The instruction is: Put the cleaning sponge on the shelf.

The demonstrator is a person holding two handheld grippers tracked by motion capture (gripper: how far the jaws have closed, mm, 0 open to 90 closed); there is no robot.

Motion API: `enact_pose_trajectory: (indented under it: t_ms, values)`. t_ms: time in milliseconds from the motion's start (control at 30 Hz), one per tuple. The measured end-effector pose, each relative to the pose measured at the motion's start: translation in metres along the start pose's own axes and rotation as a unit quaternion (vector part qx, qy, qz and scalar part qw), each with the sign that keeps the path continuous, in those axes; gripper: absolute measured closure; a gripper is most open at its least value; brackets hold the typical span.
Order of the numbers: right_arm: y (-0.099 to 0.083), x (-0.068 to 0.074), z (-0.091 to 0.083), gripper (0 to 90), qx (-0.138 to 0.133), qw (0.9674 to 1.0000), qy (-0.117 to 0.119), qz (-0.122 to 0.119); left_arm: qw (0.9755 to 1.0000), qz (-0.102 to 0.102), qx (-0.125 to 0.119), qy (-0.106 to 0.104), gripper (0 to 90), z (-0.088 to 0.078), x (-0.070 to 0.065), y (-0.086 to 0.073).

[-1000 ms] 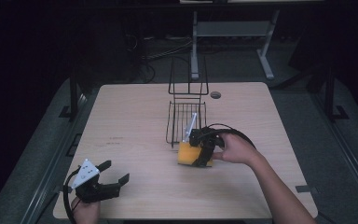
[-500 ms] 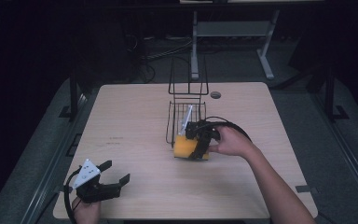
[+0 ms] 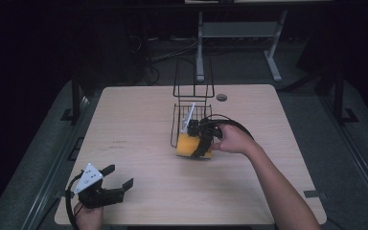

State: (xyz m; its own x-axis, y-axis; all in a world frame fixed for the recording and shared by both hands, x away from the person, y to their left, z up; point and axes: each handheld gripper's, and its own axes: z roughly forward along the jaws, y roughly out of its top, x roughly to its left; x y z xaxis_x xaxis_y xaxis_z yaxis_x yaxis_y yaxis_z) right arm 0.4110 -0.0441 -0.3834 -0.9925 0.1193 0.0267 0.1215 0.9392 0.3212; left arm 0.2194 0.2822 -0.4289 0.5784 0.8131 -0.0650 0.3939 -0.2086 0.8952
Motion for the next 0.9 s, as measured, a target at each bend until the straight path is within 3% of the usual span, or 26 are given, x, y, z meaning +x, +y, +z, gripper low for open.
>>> enact_pose_trajectory:
  t_ms: [400, 900]
  values:
    - [-0.001, -0.004, -0.001, 21.5, 0.000, 1.0000, 0.003, 0.003, 1.0000, -0.001, 0.000, -0.001, 12.8, 0.000, -0.001, 0.000]
    - [0.014, -0.012, -0.007, 21.5, 0.009, 0.9999, -0.005, -0.011, 1.0000, -0.002, -0.002, 0.000, 12.8, -0.001, 0.000, 0.000]
